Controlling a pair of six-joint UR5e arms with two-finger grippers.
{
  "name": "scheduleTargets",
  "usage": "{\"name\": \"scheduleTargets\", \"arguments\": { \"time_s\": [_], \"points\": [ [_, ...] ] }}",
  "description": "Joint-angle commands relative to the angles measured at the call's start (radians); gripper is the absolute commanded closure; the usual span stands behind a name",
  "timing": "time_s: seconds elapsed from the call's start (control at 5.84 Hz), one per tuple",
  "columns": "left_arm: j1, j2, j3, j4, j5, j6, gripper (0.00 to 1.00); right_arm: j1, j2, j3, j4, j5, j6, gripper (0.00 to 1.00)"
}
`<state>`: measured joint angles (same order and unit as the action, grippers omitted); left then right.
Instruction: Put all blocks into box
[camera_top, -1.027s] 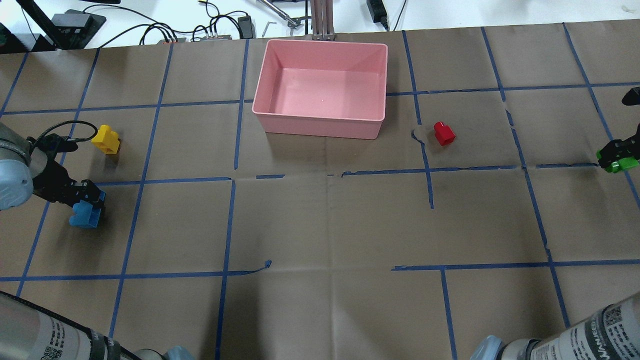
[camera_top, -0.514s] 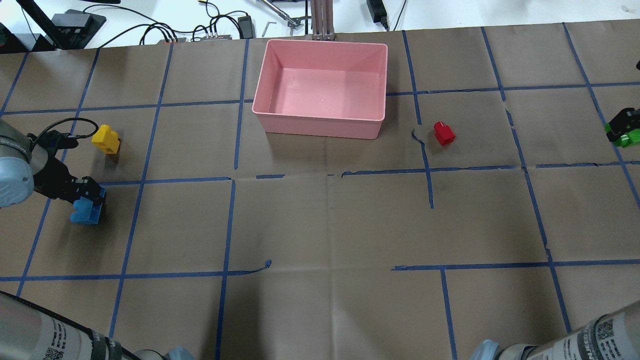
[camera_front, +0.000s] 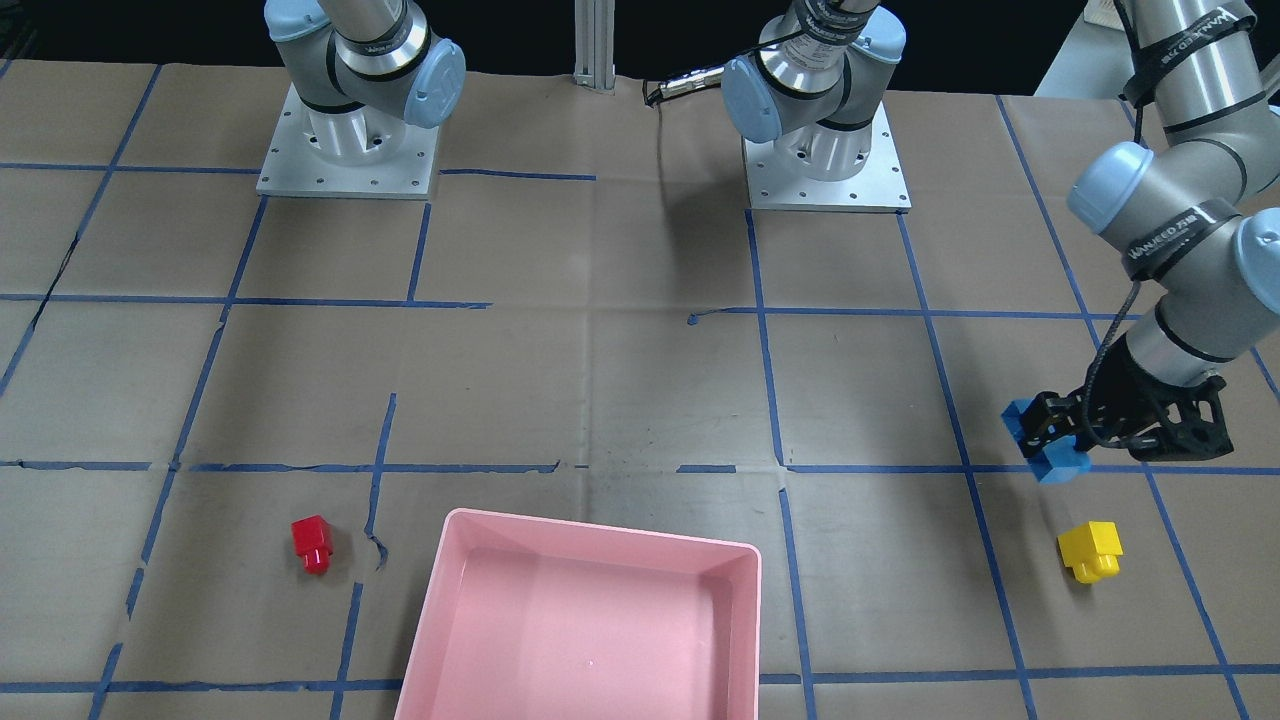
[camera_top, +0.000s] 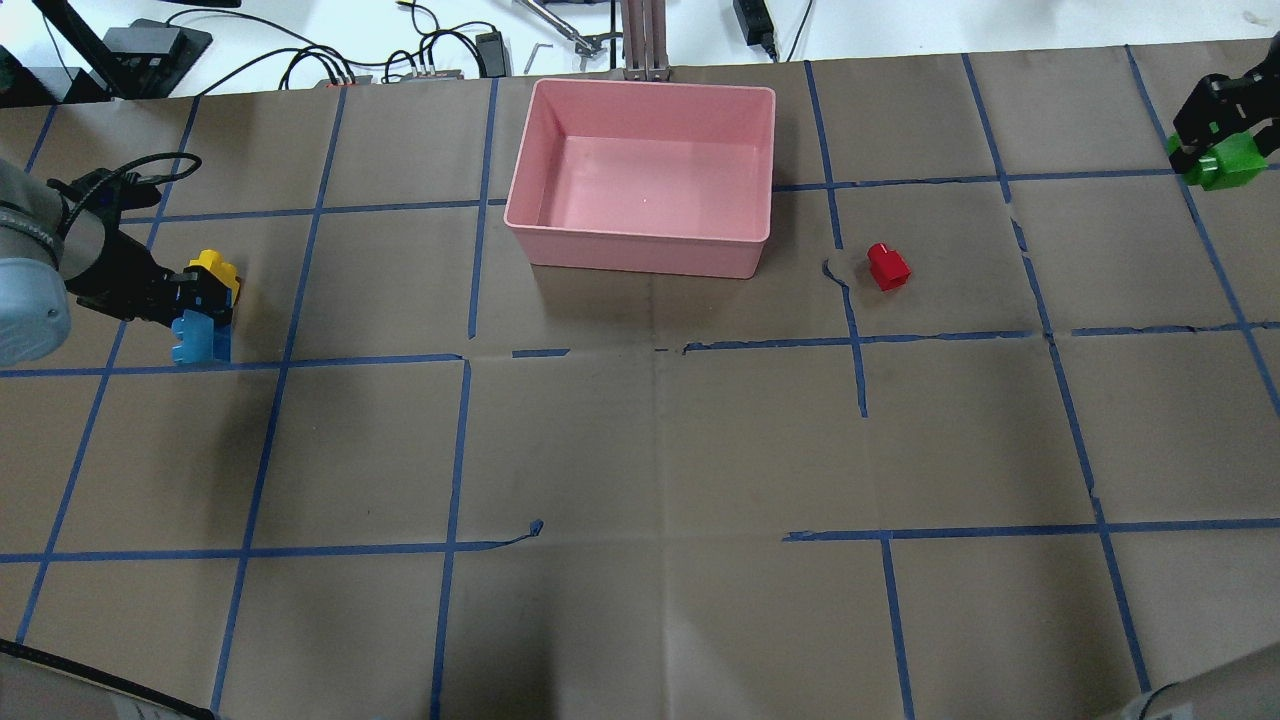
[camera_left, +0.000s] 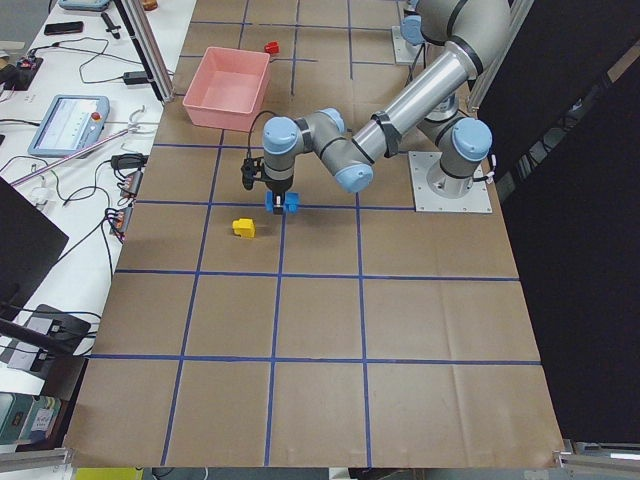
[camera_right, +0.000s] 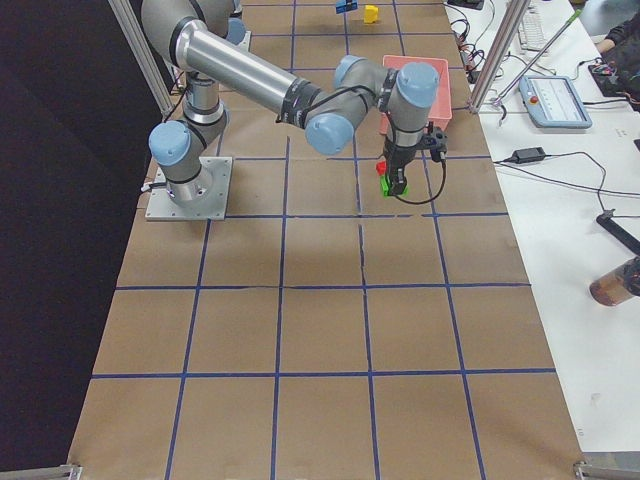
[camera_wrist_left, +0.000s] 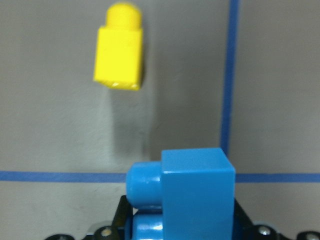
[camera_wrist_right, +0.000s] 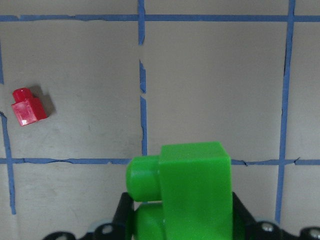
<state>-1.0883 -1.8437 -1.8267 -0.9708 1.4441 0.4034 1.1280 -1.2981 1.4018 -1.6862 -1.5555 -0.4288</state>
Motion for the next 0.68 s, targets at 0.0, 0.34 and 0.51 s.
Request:
{"name": "scheduleTargets", "arguments": {
  "time_s": [0.0, 0.34, 0.51],
  "points": [
    [-0.222, 0.002, 0.111, -0.052, -0.048, -0.357, 1.00, 0.105, -0.038, -0.007, 0.057, -0.003, 0.204, 0.92],
    [-0.432, -0.134, 0.298, -0.025, -0.141, -0.744, 1.00, 0.224, -0.029, -0.007, 0.053, 0.003, 0.409, 0.92],
    [-0.515, -0.263, 0.475, -0.026, -0.134, -0.872, 1.00, 0.242, -0.024, -0.003, 0.043, 0.009, 0.438, 0.92]
  ]
}}
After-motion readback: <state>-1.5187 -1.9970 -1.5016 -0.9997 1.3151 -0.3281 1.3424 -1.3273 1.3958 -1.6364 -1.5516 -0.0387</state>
